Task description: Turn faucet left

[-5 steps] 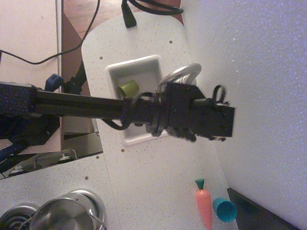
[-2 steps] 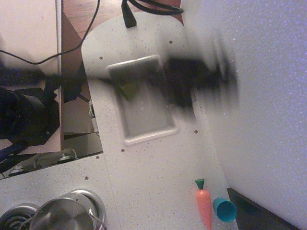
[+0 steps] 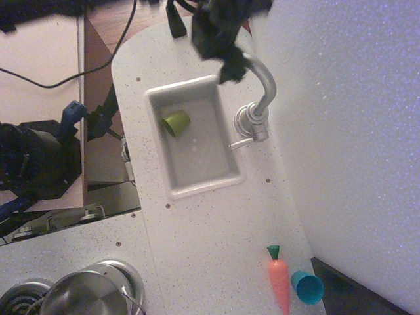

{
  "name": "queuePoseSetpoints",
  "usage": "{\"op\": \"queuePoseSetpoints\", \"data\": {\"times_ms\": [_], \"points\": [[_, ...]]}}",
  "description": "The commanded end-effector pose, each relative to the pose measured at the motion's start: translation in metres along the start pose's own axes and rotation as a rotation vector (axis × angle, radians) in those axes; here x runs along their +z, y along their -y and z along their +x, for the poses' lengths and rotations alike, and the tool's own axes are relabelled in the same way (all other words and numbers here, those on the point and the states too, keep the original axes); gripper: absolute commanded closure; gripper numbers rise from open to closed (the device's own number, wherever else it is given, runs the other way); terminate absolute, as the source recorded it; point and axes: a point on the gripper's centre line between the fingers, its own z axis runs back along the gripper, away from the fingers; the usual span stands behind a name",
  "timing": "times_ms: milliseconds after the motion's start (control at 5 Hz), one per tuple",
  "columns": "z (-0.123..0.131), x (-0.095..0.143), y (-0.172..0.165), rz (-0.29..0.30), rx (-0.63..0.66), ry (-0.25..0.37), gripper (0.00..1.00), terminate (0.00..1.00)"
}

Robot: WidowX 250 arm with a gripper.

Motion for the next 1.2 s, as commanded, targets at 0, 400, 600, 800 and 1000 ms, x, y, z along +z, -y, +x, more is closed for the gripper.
{"op": "queuePoseSetpoints", "data": {"times_ms": [0,400,600,800,1000], "points": [[-0.008,0.008,-0.025,-0.07,-0.051,-0.02,0.0,0.0],[-0.004,-0.005,-0.05,-0.202,-0.053,0.015,0.0,0.0],[0.001,-0.012,-0.062,-0.213,-0.066,0.035,0.0,0.0],[0.008,-0.024,-0.074,-0.202,-0.087,0.069,0.0,0.0],[0.008,-0.024,-0.074,-0.202,-0.087,0.069,0.0,0.0]]}}
